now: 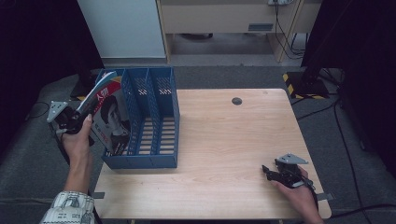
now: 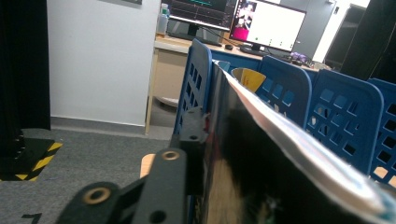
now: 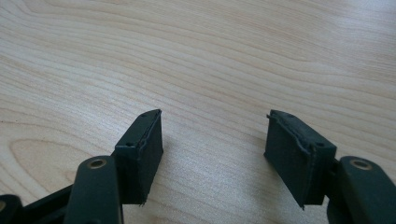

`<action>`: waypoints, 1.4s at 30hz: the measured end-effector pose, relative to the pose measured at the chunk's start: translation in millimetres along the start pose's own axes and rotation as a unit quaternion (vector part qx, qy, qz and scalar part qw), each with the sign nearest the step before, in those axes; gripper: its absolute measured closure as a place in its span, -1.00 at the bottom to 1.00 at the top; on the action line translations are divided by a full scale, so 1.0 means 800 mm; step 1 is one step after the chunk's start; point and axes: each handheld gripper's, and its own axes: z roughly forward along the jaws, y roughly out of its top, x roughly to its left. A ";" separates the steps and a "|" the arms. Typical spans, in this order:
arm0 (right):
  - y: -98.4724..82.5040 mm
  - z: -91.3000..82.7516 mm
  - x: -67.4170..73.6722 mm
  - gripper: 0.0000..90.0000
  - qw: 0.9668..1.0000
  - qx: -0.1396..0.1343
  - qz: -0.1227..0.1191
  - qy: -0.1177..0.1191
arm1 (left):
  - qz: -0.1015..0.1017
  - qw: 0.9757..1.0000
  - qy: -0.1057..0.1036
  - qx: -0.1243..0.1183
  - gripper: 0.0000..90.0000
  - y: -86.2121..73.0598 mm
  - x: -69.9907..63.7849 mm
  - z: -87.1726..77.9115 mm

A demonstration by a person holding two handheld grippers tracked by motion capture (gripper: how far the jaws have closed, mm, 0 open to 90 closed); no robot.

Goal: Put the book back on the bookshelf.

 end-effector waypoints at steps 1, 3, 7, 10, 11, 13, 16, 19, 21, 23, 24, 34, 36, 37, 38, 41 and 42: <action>0.000 0.000 0.000 -0.19 1.000 0.000 0.000 0.000 | -0.001 1.000 0.000 0.001 0.51 0.001 0.000 -0.001; 0.000 0.000 0.000 -0.19 1.000 0.000 0.000 0.000 | -0.002 1.000 0.000 -0.001 0.37 0.002 0.000 -0.002; 0.000 0.000 0.000 -0.19 1.000 0.000 0.000 0.000 | 0.006 1.000 0.001 0.003 0.14 0.010 -0.001 -0.003; 0.000 0.000 0.000 -0.19 1.000 0.000 0.000 0.000 | 0.013 1.000 0.006 0.006 -0.07 0.012 -0.001 -0.003; 0.000 0.000 0.000 -0.19 1.000 0.000 0.000 0.000 | 0.015 1.000 0.005 0.004 -0.12 0.013 -0.001 -0.004; 0.000 0.000 0.000 -0.19 1.000 0.000 0.000 0.000 | 0.019 1.000 0.004 0.007 -0.19 0.015 -0.001 -0.005; 0.000 0.000 0.000 -0.19 1.000 0.000 0.000 0.000 | 0.028 0.999 0.010 0.012 -0.29 0.017 -0.003 -0.006; 0.000 0.000 0.000 -0.19 1.000 0.000 0.000 0.000 | 0.020 1.000 0.004 0.018 -0.38 0.024 -0.005 -0.009; 0.000 0.000 0.000 -0.19 1.000 0.000 0.000 0.000 | 0.030 0.999 -0.002 0.020 -0.41 0.029 -0.007 -0.010; 0.000 0.000 0.000 -0.19 1.000 0.000 0.000 0.000 | 0.034 0.999 -0.006 0.019 -0.42 0.035 -0.010 -0.013; 0.000 0.000 0.000 -0.19 1.000 0.000 0.000 0.000 | 0.037 0.999 -0.008 0.017 -0.43 0.038 -0.011 -0.014; 0.000 0.000 0.000 -0.20 1.000 0.000 0.000 0.000 | 0.076 0.997 -0.010 0.024 -0.45 0.072 -0.022 -0.030; 0.000 0.000 0.000 -0.19 1.000 0.000 0.000 0.001 | 0.075 0.997 -0.011 0.025 -0.45 0.074 -0.023 -0.032; 0.000 0.000 0.000 -0.20 1.000 0.000 0.000 0.000 | 0.074 0.997 -0.016 0.031 -0.46 0.078 -0.026 -0.033; 0.000 0.000 0.000 -0.20 1.000 0.000 0.000 0.000 | 0.074 0.997 -0.016 0.031 -0.46 0.078 -0.026 -0.033; 0.000 0.000 0.000 -0.20 1.000 0.000 0.000 0.001 | 0.084 0.995 -0.029 0.038 -0.47 0.083 -0.038 -0.036; 0.000 0.000 0.000 -0.20 1.000 0.000 0.000 0.001 | 0.084 0.995 -0.029 0.038 -0.48 0.083 -0.038 -0.036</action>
